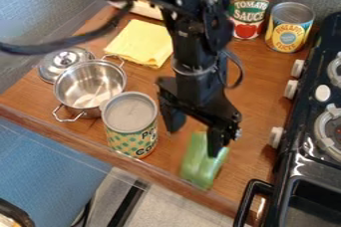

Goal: Move the green pepper to the lower right side of table

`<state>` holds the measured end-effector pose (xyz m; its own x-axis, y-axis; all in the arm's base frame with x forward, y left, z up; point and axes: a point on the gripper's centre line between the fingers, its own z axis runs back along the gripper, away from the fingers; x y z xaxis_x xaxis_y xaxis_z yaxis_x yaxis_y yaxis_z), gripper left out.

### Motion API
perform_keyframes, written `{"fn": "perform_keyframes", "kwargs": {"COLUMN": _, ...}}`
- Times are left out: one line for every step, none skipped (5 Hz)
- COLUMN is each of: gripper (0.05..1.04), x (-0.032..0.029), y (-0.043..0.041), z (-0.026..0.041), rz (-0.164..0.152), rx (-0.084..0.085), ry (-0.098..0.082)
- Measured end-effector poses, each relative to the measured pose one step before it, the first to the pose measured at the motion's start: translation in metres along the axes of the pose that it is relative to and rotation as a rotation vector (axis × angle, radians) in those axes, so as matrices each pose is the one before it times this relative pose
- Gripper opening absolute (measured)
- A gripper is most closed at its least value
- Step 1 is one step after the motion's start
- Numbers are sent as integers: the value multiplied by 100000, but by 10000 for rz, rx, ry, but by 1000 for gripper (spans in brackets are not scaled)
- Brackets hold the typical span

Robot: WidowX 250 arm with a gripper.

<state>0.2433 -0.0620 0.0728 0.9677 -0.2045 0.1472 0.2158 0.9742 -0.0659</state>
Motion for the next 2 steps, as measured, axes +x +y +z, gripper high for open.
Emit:
{"fn": "perform_keyframes", "kwargs": {"gripper": 1001, "x": 33, "y": 558, "z": 2376, "rz": 447, "rx": -400, "ry": -537}}
{"fn": "perform_keyframes", "kwargs": {"gripper": 1001, "x": 252, "y": 151, "z": 1333, "rz": 142, "rx": -199, "ry": -276}}
